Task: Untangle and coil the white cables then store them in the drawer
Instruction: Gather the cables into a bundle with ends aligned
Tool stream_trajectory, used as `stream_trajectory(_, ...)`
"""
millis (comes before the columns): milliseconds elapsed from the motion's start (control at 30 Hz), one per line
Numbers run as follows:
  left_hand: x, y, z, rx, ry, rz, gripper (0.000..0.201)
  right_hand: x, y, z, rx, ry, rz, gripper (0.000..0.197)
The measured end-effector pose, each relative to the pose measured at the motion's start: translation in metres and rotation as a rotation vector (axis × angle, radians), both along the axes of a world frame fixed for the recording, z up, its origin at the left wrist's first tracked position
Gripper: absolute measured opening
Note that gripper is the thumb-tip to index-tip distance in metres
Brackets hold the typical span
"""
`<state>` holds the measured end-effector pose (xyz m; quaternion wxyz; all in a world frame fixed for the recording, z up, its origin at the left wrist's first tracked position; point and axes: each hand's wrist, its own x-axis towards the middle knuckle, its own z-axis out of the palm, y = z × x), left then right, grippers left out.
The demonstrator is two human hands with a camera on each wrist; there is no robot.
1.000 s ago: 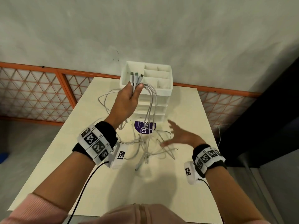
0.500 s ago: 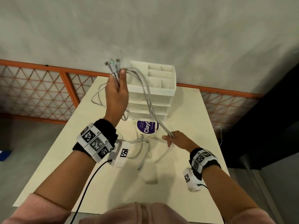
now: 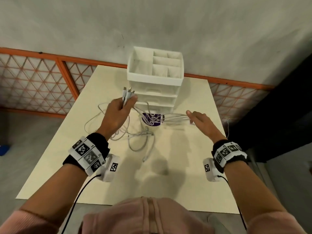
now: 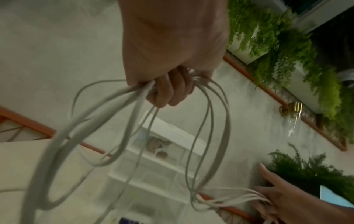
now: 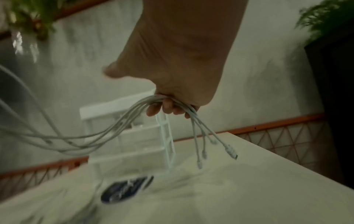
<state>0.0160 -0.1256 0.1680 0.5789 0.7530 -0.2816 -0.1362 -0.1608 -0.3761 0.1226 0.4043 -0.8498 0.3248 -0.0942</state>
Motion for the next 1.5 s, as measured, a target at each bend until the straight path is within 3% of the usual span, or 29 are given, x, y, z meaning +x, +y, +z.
stream_trajectory(100,-0.005,0.016,-0.017,0.262,-0.055,-0.068,0.053,-0.011,0.006,-0.031,-0.135,0.268,0.026,0.064)
stream_trajectory(233,-0.006,0.035,-0.046,0.674,-0.099,-0.258,0.046,-0.022,0.024,-0.071,-0.223,0.629,0.279,0.057)
stream_trajectory(433,-0.013,0.063,-0.074,0.983,0.084,-0.487,0.041,-0.035,0.041,-0.1,-0.197,0.918,0.391,0.039)
stream_trajectory(533,-0.021,0.074,-0.082,1.1,0.118,-0.599,0.042,-0.022,0.042,-0.103,-0.18,0.846,0.392,0.035)
stream_trajectory(667,-0.026,0.078,-0.082,1.158,0.083,-0.607,0.041,0.015,0.061,-0.099,-0.143,0.499,0.384,0.023)
stream_trajectory(767,-0.023,0.077,-0.077,1.092,0.083,-0.586,0.05,0.039,0.083,-0.104,-0.14,0.339,0.544,0.029)
stream_trajectory(867,-0.016,0.075,-0.071,1.057,0.082,-0.544,0.053,0.053,0.097,-0.118,-0.247,0.374,0.688,0.042)
stream_trajectory(933,-0.014,0.074,-0.07,1.072,0.057,-0.539,0.055,0.057,0.102,-0.12,-0.41,0.433,0.712,0.025)
stream_trajectory(1000,-0.012,0.073,-0.071,1.083,0.025,-0.542,0.055,0.056,0.098,-0.115,-0.43,0.444,0.651,0.008)
stream_trajectory(1133,-0.012,0.068,-0.072,0.953,0.01,-0.53,0.042,0.059,0.071,-0.086,-0.241,0.145,0.372,0.01)
stream_trajectory(1267,-0.007,0.056,-0.065,0.709,0.038,-0.405,0.027,0.077,0.058,-0.025,0.056,-0.209,0.131,0.004)
stream_trajectory(1367,-0.005,0.045,-0.056,0.482,0.056,-0.294,0.036,0.086,0.069,0.009,0.236,-0.262,0.189,0.01)
stream_trajectory(1500,-0.009,0.035,-0.044,0.138,0.353,-0.195,0.036,0.094,0.108,0.025,0.419,-0.269,0.318,0.023)
